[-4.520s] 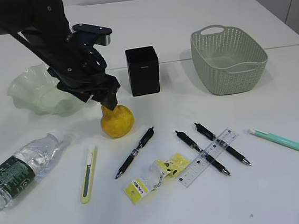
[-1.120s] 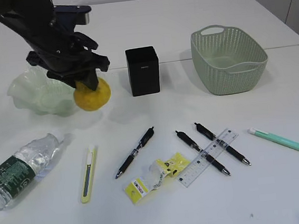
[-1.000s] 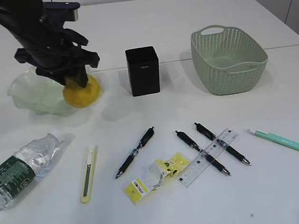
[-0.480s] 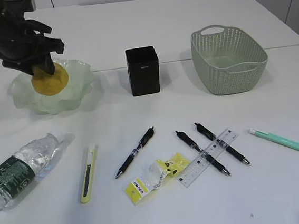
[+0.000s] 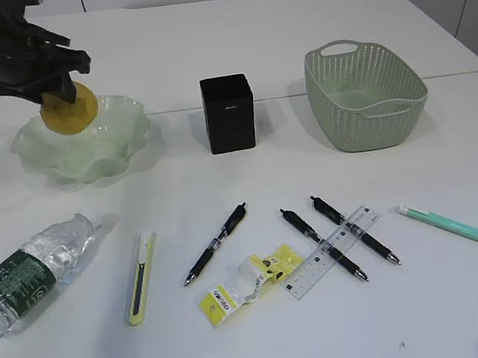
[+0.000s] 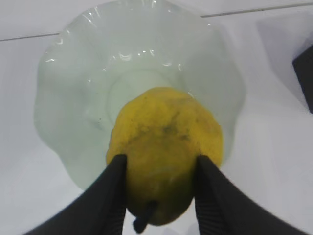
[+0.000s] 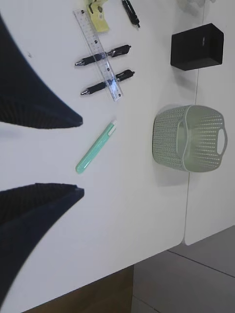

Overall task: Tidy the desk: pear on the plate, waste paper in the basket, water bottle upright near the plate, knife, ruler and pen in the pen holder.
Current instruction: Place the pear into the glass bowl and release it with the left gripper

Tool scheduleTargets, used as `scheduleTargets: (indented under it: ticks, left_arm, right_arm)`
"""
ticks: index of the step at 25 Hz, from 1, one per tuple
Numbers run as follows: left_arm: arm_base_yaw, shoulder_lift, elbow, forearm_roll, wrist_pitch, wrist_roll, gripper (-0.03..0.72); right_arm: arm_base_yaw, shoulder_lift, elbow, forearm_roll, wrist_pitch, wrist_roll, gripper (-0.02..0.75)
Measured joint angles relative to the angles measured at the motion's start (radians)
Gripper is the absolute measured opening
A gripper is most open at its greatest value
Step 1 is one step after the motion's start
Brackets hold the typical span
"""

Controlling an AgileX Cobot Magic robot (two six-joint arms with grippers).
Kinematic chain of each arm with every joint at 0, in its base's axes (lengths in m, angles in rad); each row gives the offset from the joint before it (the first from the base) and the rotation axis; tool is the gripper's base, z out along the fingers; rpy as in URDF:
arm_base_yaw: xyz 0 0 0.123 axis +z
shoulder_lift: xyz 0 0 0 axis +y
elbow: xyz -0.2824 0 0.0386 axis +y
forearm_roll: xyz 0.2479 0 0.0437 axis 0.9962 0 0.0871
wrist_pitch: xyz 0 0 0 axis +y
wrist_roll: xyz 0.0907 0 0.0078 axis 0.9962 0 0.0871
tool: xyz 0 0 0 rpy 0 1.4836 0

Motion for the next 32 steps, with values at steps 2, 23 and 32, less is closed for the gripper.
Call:
scheduleTargets:
  ticks: [2,23,32]
  left_arm:
    - [0.013,0.0,0.0,0.0,-0.007,0.0,0.272]
    - [0.023,0.178,-0.154,0.002,-0.002,0.0,0.271]
    - [0.023,0.245,-0.17,0.002,0.031,0.0,0.271]
  right_arm:
    - [0.0,0.0,0.0,0.0,-0.002,0.0,0.313]
    - [0.0,0.0,0.0,0.0,-0.006,0.0,0.313]
    - [0.0,0.0,0.0,0.0,-0.01,0.0,0.313]
